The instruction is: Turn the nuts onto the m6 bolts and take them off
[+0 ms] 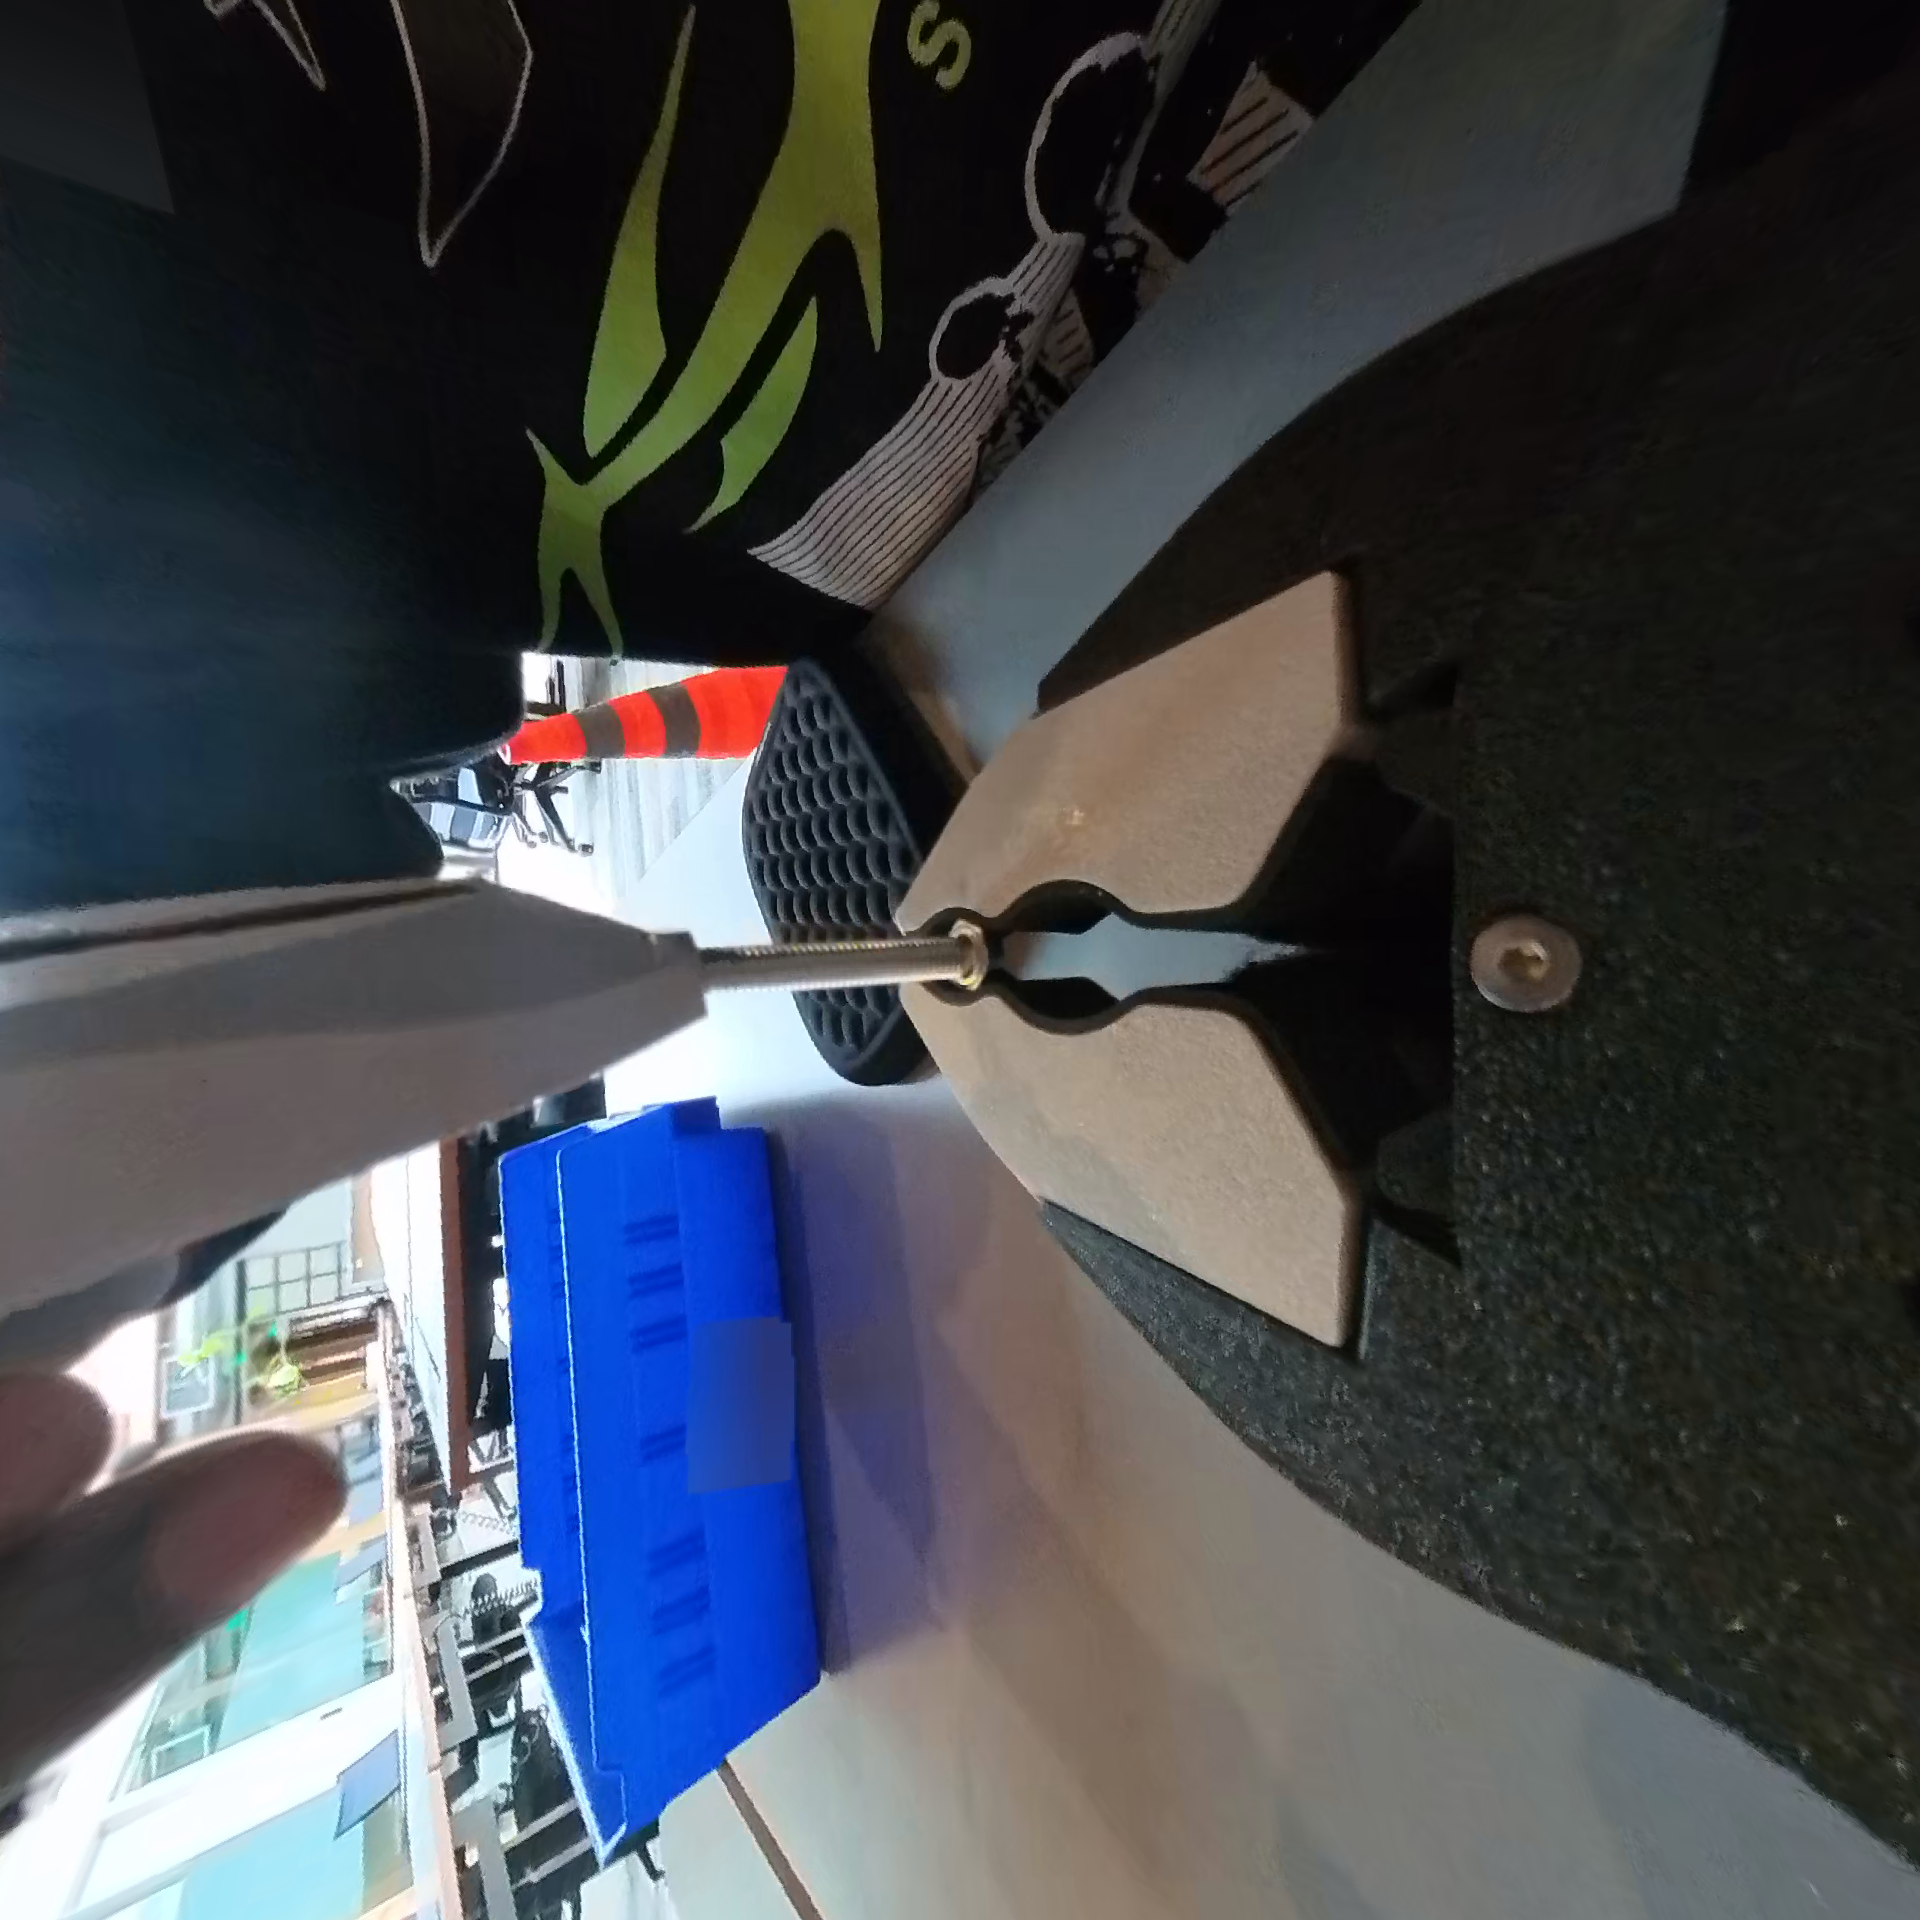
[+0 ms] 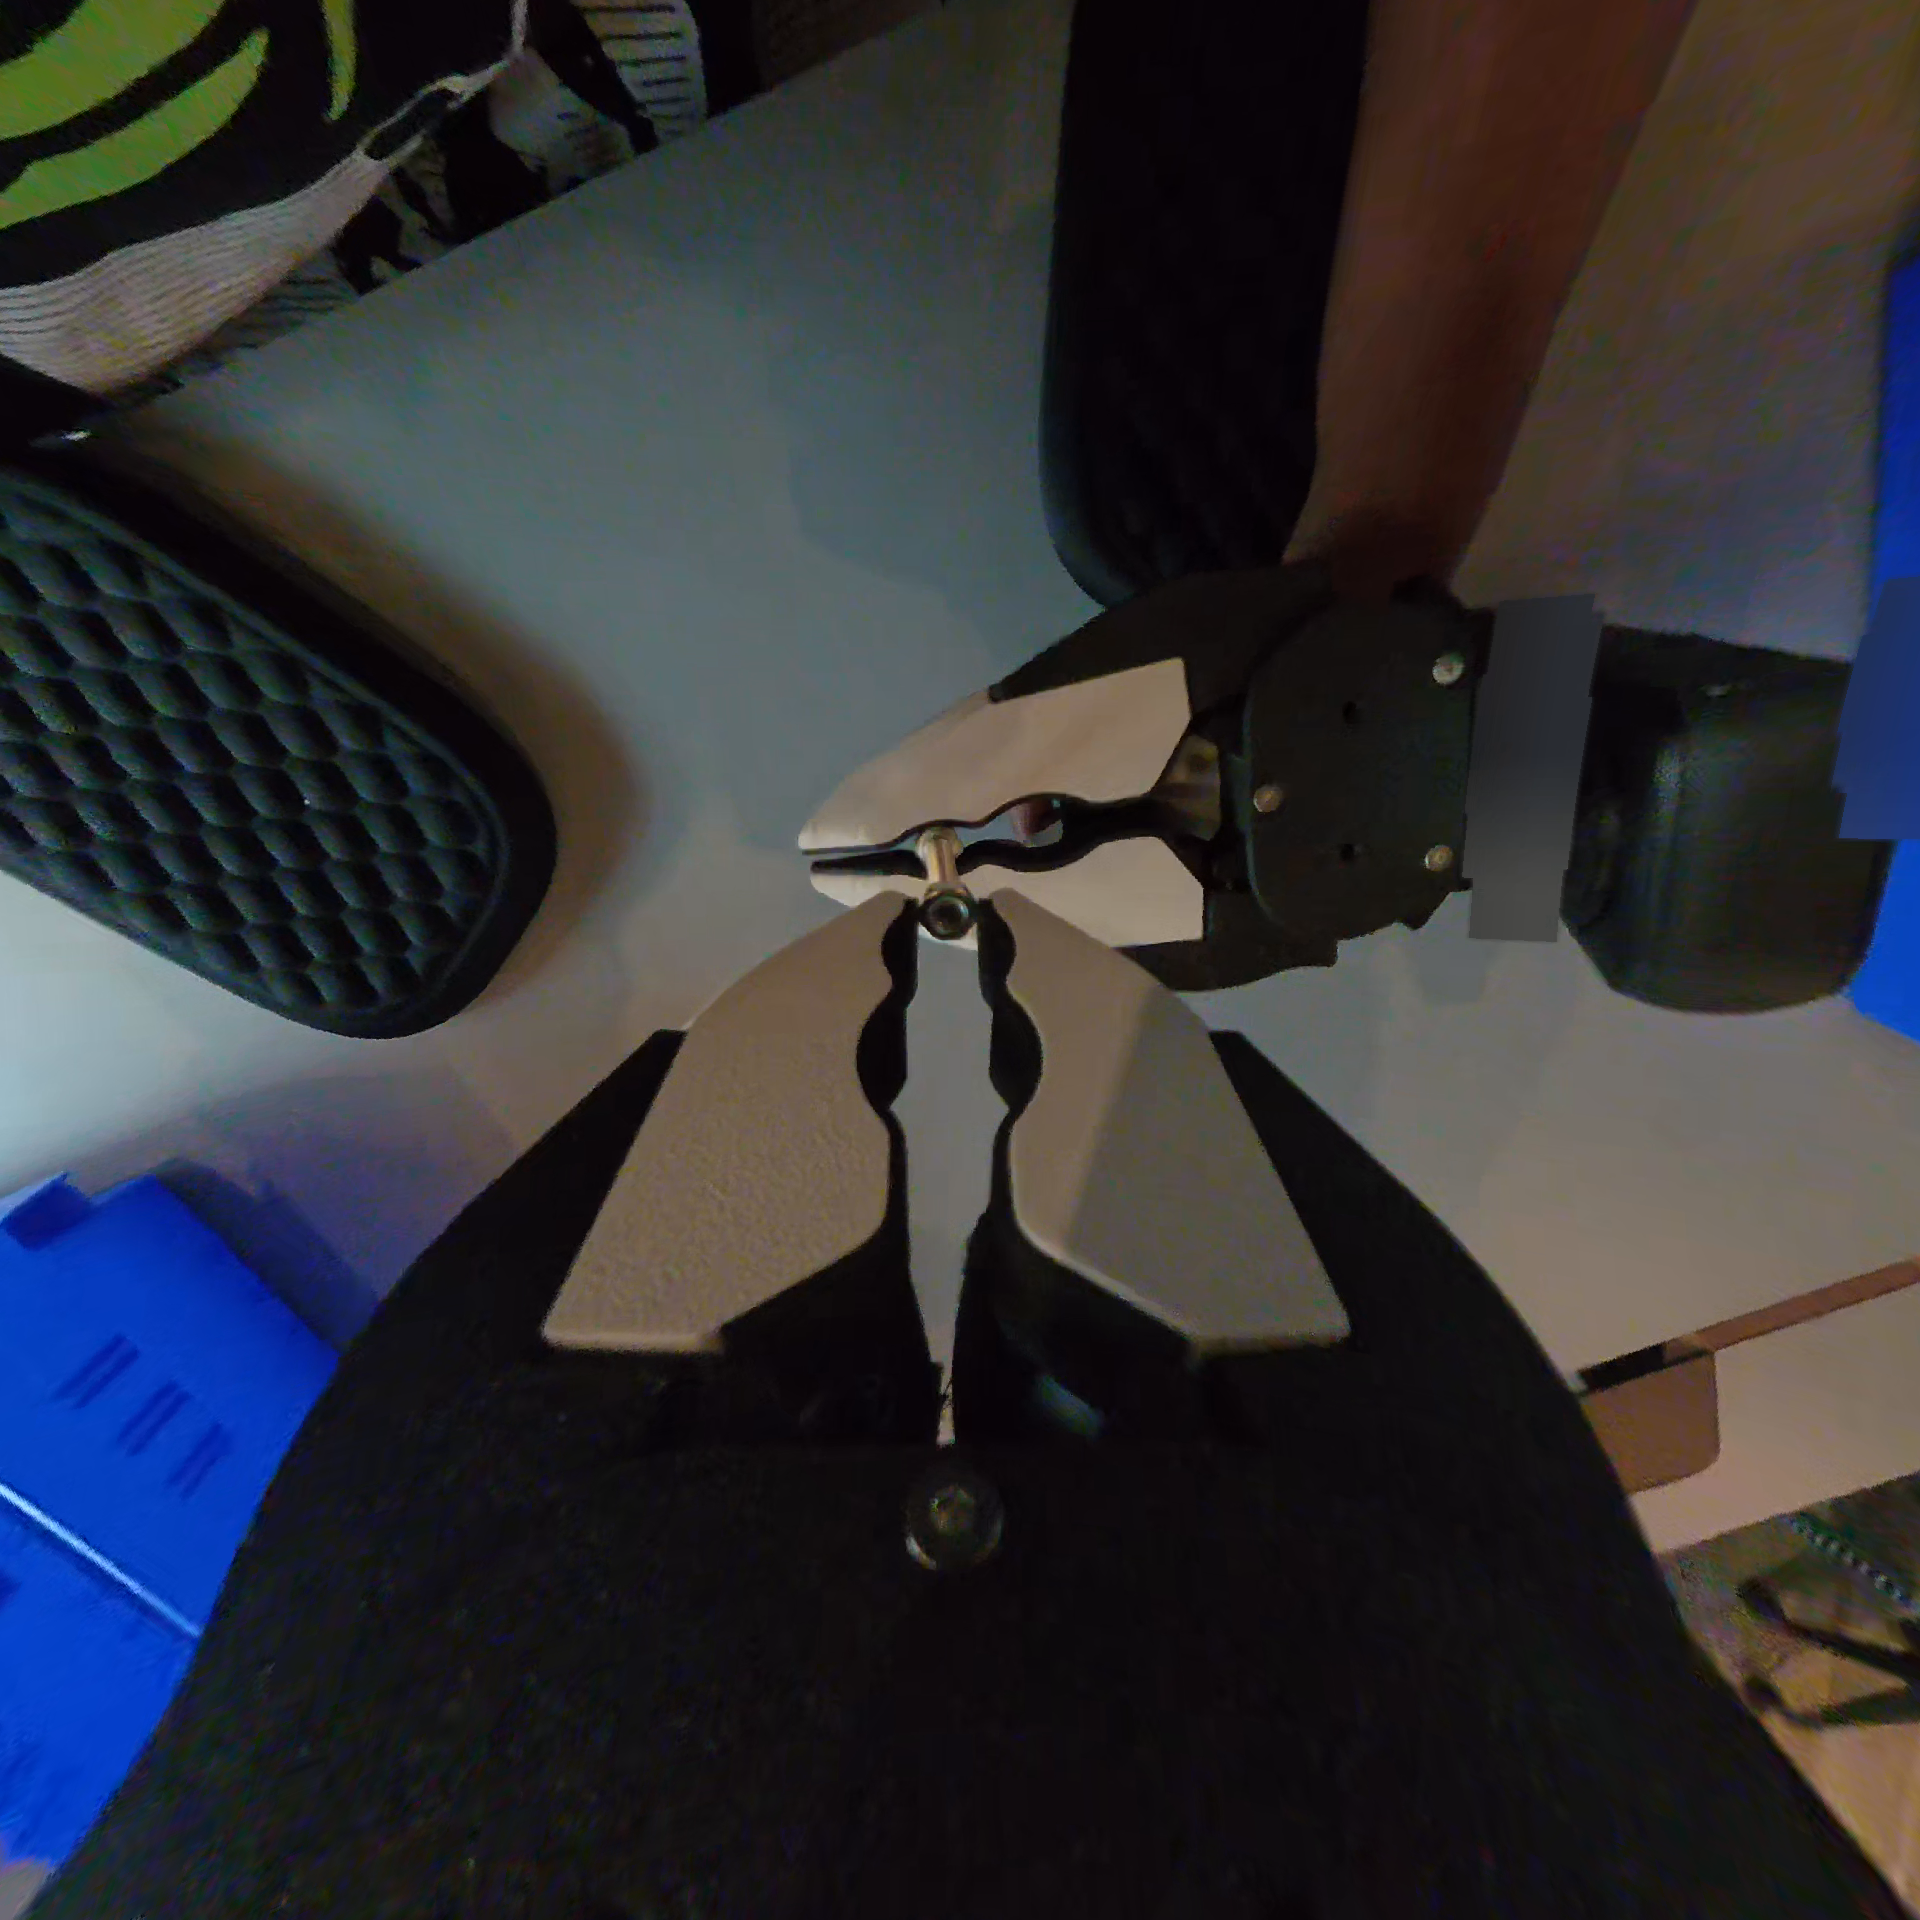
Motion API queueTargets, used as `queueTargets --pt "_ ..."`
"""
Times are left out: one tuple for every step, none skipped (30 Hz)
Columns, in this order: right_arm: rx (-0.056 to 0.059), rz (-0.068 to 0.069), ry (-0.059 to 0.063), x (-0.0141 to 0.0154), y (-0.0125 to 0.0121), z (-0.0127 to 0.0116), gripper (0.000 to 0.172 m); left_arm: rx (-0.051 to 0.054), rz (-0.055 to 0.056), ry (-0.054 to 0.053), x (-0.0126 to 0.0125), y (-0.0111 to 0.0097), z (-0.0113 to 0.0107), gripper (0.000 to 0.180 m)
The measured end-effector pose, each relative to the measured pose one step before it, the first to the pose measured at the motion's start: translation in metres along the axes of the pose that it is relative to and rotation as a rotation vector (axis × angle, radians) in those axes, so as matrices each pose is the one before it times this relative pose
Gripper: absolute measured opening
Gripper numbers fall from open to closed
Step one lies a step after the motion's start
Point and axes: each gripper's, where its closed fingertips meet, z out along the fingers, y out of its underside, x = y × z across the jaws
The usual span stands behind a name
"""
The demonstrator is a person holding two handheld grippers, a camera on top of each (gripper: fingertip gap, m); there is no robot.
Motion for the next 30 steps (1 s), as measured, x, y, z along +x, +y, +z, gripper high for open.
queueTargets --pt "-0.0134 0.0249 0.0065 0.00064 0.00150 -0.00007 0.010 -0.0025 -0.0038 -0.0130 -0.00166 0.00031 0.00025 0.003" --pt "-0.0144 0.0333 0.0097 0.00129 0.00190 -0.00044 0.010 0.0007 -0.0067 -0.0160 -0.00240 -0.00008 -0.00003 0.003" --pt "-0.0173 0.0363 0.0108 0.00108 0.00276 -0.00074 0.010 0.0032 -0.0077 -0.0175 -0.00254 -0.00037 -0.00029 0.003" --pt "-0.0152 0.0366 0.0110 0.00083 0.00295 -0.00067 0.010 0.0037 -0.0079 -0.0193 -0.00289 -0.00044 -0.00029 0.003" --pt "-0.0148 0.0375 0.0115 0.00063 0.00300 -0.00055 0.010 0.0018 -0.0080 -0.0225 -0.00317 -0.00022 -0.00014 0.003" --pt "-0.0101 0.0402 0.0069 -0.00003 0.00233 -0.00007 0.010 -0.0013 -0.0049 -0.0224 -0.00294 0.00006 0.00020 0.003" --pt "-0.0017 0.0462 0.0026 -0.00032 0.00128 0.00009 0.010 -0.0042 0.0002 -0.0222 -0.00243 0.00042 0.00043 0.003" --pt "0.0022 0.0477 -0.0026 -0.00085 0.00053 0.00041 0.010 -0.0064 0.0051 -0.0199 -0.00172 0.00078 0.00074 0.003" --pt "0.0047 0.0445 -0.0002 -0.00073 0.00039 0.00039 0.010 -0.0068 0.0060 -0.0194 -0.00154 0.00071 0.00071 0.003" --pt "0.0010 0.0500 0.0077 0.00065 0.00091 0.00027 0.010 -0.0051 0.0023 -0.0189 -0.00175 0.00059 0.00071 0.003" --pt "-0.0022 0.0542 0.0095 0.00097 0.00141 0.00005 0.010 -0.0032 -0.0025 -0.0175 -0.00194 0.00026 0.00049 0.003" --pt "-0.0054 0.0501 0.0166 0.00173 0.00177 -0.00009 0.010 -0.0014 -0.0059 -0.0175 -0.00240 0.00017 0.00015 0.003" --pt "-0.0022 0.0421 0.0160 0.00128 0.00124 -0.00011 0.010 0.0000 -0.0076 -0.0148 -0.00232 0.00000 0.00007 0.003" --pt "-0.0047 0.0423 0.0152 0.00115 0.00139 -0.00014 0.010 -0.0001 -0.0067 -0.0132 -0.00202 0.00002 -0.00004 0.003" --pt "-0.0090 0.0454 0.0131 0.00098 0.00200 0.00010 0.010 -0.0021 -0.0042 -0.0122 -0.00175 0.00023 0.00022 0.003" --pt "-0.0102 0.0442 0.0087 0.00036 0.00201 0.00024 0.010 -0.0045 -0.0013 -0.0098 -0.00125 0.00043 0.00037 0.003" --pt "-0.0059 0.0344 0.0061 -0.00016 0.00122 0.00039 0.010 -0.0054 0.0015 -0.0062 -0.00057 0.00064 0.00049 0.003" --pt "-0.0030 0.0203 0.0069 -0.00046 0.00048 0.00019 0.010 -0.0050 0.0027 -0.0029 0.00000 0.00058 0.00047 0.003" --pt "-0.0039 0.0119 0.0101 -0.00006 0.00016 0.00022 0.010 -0.0037 0.0013 -0.0019 -0.00018 0.00042 0.00038 0.003" --pt "0.0005 0.0092 0.0103 0.00022 -0.00049 0.00004 0.010 -0.0014 -0.0003 -0.0006 -0.00007 0.00016 0.00018 0.003" --pt "-0.0003 0.0108 0.0080 0.00037 -0.00036 0.00005 0.011 0.0010 -0.0009 0.0004 -0.00008 -0.00021 -0.00016 0.003" --pt "0.0005 0.0075 0.0053 0.00080 -0.00021 -0.00005 0.012 0.0029 -0.0008 0.0010 0.00007 -0.00033 -0.00023 0.003" --pt "0.0078 -0.0004 -0.0008 0.00039 -0.00102 -0.00040 0.019 0.0033 -0.0008 0.0015 0.00008 -0.00038 -0.00027 0.003" --pt "0.0135 -0.0079 -0.0032 0.00056 -0.00171 -0.00114 0.024 0.0021 0.0008 0.0035 0.00035 -0.00024 -0.00021 0.003" --pt "0.0177 -0.0209 -0.0098 -0.00001 -0.00214 -0.00189 0.027 0.0006 0.0030 0.0057 0.00097 -0.00006 -0.00006 0.003" --pt "0.0231 -0.0364 -0.0118 -0.00022 -0.00282 -0.00240 0.029 -0.0001 0.0026 0.0044 0.00066 0.00001 0.00002 0.003" --pt "0.0169 -0.0587 -0.0157 -0.00051 -0.00215 -0.00247 0.030 0.0000 0.0006 0.0038 0.00045 0.00000 0.00000 0.003" --pt "0.0040 -0.0957 -0.0310 -0.00313 0.00000 -0.00215 0.030 0.0013 0.0003 0.0085 0.00090 -0.00015 -0.00014 0.003" --pt "-0.0036 -0.1094 -0.0194 -0.00232 0.00131 -0.00189 0.031 0.0020 0.0007 0.0128 0.00143 -0.00013 -0.00023 0.003" --pt "-0.0076 -0.1099 -0.0250 -0.00311 0.00169 -0.00112 0.033 0.0020 0.0006 0.0127 0.00150 -0.00023 -0.00017 0.003"
